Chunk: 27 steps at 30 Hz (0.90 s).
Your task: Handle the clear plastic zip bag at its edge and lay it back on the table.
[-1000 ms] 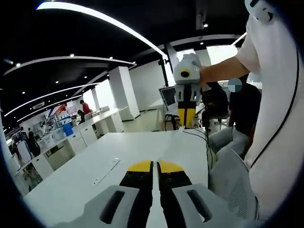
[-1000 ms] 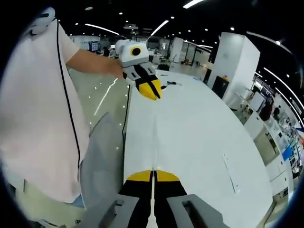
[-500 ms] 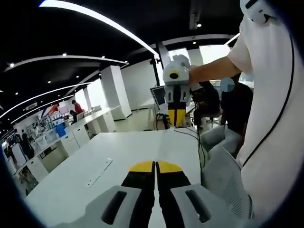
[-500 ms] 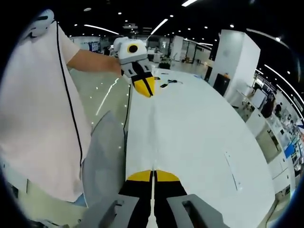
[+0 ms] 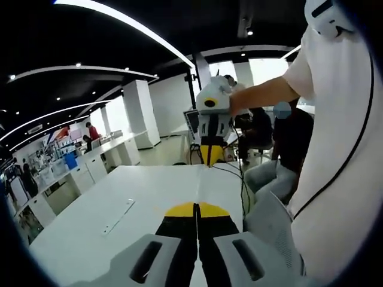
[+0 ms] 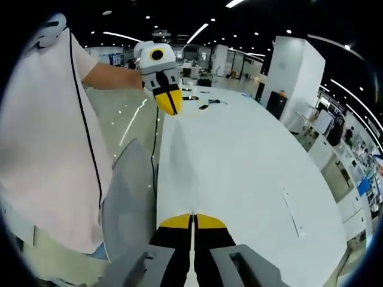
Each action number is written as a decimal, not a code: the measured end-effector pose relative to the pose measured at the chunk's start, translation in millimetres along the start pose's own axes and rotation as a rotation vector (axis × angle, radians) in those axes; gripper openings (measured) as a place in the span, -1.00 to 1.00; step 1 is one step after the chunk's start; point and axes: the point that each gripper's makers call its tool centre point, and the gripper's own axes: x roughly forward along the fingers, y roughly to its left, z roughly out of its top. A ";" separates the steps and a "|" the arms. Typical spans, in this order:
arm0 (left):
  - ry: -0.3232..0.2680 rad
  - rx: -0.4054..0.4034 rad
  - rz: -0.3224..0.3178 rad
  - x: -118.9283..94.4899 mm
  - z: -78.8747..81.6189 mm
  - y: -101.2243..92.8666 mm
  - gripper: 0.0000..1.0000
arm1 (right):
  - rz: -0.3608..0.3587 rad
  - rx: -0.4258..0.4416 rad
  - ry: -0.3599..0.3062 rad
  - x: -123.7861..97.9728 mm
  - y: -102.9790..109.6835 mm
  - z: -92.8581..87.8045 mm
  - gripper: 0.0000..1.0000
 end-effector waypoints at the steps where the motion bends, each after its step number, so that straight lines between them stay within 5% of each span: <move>1: 0.004 0.002 0.002 -0.2 -0.6 0.4 -1.00 | 0.002 0.002 0.000 0.4 0.3 -0.1 -1.00; 12: -0.017 -0.044 0.006 -3.3 12.6 -2.8 -1.00 | 0.005 0.005 -0.017 3.4 3.0 0.4 -1.00; 27: -0.007 0.007 0.009 -3.6 16.0 -0.4 -1.00 | 0.011 0.049 -0.064 11.6 3.7 -3.7 -1.00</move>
